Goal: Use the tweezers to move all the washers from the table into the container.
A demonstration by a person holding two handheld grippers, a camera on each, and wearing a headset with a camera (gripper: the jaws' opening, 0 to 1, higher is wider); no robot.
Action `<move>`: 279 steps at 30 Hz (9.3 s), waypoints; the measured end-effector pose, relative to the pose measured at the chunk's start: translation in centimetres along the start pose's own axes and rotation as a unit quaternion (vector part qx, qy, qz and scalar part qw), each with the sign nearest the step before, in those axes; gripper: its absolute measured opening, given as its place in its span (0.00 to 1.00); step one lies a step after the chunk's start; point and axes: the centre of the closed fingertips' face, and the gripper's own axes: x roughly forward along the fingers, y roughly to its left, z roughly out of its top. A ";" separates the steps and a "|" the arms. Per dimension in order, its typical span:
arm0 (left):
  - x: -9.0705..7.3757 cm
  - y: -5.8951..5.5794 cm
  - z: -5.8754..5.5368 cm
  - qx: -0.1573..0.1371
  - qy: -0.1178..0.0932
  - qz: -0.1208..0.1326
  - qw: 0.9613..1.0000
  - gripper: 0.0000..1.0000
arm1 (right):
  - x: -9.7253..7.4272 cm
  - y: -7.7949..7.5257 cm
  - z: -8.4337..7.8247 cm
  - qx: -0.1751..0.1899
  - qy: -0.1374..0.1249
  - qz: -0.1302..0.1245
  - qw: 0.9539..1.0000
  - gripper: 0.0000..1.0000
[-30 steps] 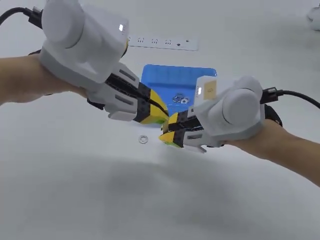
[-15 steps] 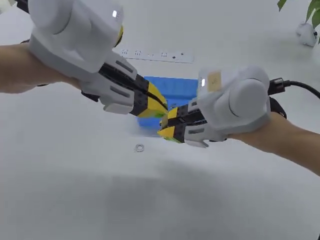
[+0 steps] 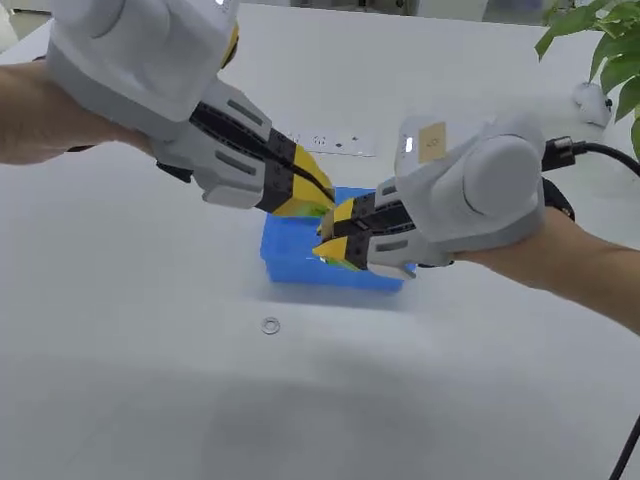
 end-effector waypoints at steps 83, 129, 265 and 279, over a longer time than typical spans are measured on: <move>-0.1 1.4 0.7 -0.005 -0.011 0.022 1.000 0.05 | 0.7 -2.6 0.0 0.008 -0.007 -0.009 1.000 0.12; -0.8 -8.6 -3.9 -0.057 0.011 -0.008 0.998 0.05 | 4.0 9.2 0.1 0.031 -0.016 0.072 0.997 0.12; 5.1 5.2 -5.3 -0.002 0.031 -0.013 0.999 0.05 | 5.2 -4.8 -6.9 0.073 0.033 -0.024 0.997 0.10; 6.0 5.0 -5.5 -0.008 0.035 -0.027 0.999 0.05 | 5.4 -4.6 -8.1 0.087 0.034 -0.022 0.995 0.11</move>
